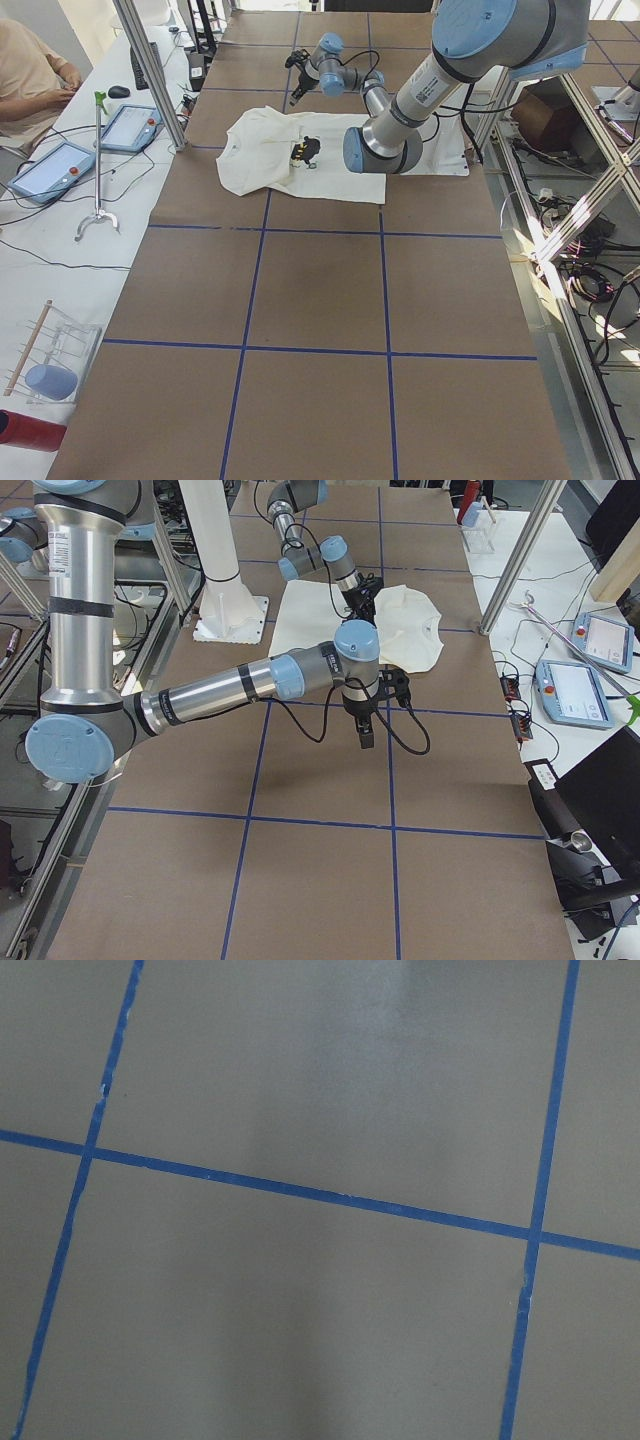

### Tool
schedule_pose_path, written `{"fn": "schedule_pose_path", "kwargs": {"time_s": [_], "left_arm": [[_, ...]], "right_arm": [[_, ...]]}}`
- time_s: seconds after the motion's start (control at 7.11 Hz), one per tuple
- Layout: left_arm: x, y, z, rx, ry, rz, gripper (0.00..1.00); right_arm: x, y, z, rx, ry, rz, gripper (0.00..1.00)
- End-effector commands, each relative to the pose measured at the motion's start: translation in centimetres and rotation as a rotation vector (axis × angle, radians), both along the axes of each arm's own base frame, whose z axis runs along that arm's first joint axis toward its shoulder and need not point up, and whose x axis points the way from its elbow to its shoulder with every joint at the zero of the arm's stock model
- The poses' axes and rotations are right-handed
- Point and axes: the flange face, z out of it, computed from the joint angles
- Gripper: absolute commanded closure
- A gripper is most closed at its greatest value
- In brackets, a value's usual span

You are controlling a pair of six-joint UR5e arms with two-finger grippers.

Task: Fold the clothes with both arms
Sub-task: 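Fold the grasped sleeve across the shirt toward the opposite shoulder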

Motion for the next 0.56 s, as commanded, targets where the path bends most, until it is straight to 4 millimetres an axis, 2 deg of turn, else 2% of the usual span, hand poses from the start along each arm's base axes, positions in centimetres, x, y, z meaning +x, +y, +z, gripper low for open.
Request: {"fn": "schedule_pose_path", "kwargs": {"time_s": [0.0, 0.14, 0.28, 0.42], "left_arm": [[0.7, 0.8, 0.1, -0.033, 0.078, 0.066, 0.0], [-1.2, -0.8, -0.1, -0.041, 0.084, 0.142, 0.0], [-3.7, -2.4, 1.9, -0.054, 0.08, 0.179, 0.0], [-7.4, -3.6, 4.6, -0.02, 0.055, 0.208, 0.0]], "right_arm": [[-0.1, -0.1, -0.4, 0.013, -0.004, -0.002, 0.0], [-0.4, -0.4, -1.2, 0.023, -0.016, -0.003, 0.0], [-1.2, -1.3, -2.7, 0.086, -0.036, -0.016, 0.0], [-3.2, -1.6, -4.0, 0.192, -0.057, -0.051, 0.0]]}}
